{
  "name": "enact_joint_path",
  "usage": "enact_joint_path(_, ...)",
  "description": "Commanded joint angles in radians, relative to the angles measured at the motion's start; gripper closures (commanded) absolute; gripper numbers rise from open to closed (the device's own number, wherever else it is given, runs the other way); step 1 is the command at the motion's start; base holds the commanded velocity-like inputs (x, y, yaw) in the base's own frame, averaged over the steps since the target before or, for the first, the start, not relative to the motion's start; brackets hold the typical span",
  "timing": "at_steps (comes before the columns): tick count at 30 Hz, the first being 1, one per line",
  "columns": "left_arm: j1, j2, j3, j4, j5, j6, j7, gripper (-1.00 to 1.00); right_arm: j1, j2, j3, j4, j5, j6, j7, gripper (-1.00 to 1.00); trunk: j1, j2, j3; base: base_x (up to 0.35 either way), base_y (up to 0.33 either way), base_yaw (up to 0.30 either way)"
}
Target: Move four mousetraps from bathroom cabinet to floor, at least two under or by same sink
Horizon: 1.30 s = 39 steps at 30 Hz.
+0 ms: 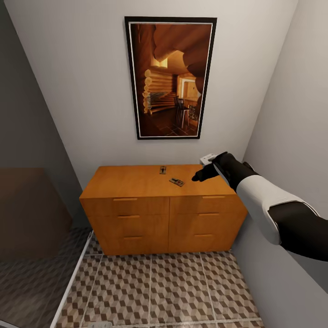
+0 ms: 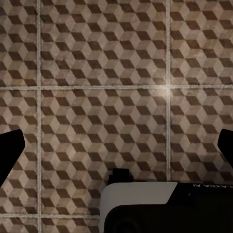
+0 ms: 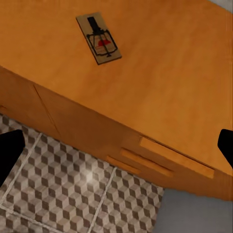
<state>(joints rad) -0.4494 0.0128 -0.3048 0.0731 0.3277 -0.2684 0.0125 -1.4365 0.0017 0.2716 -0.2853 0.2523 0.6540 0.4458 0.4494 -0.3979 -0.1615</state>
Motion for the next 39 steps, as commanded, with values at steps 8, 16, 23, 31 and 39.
enact_joint_path(8, -0.002, -0.001, -0.008, 0.004, 0.004, -0.006, 0.001, -1.0, -0.001, -0.003, 0.0, -0.002, 0.011, -0.054, 0.078, -1.0, 0.001, -0.002, -0.002, 0.0, -0.013, 0.0)
enact_joint_path(16, -0.002, -0.001, -0.008, 0.004, 0.004, -0.006, 0.001, -1.0, -0.001, -0.005, 0.0, 0.0, 0.01, -0.112, 0.125, -1.0, 0.001, -0.002, -0.002, 0.0, -0.117, 0.0)
enact_joint_path(23, -0.002, -0.001, -0.008, 0.004, 0.004, -0.006, 0.001, -1.0, -0.001, -0.006, -0.001, 0.003, 0.01, -0.123, 0.146, -1.0, 0.001, -0.002, -0.002, 0.0, -0.249, 0.0)
enact_joint_path(31, -0.002, -0.001, -0.008, 0.004, 0.004, -0.006, 0.001, -1.0, -0.001, -0.005, 0.0, 0.01, 0.009, -0.131, 0.149, -1.0, 0.001, -0.002, -0.002, 0.0, -0.263, 0.0)
enact_joint_path(39, -0.002, 0.001, -0.008, 0.004, 0.004, -0.006, 0.002, -1.0, -0.001, 0.002, 0.0, 0.012, 0.008, -0.131, 0.149, -1.0, 0.001, -0.002, -0.002, 0.0, -0.062, 0.0)
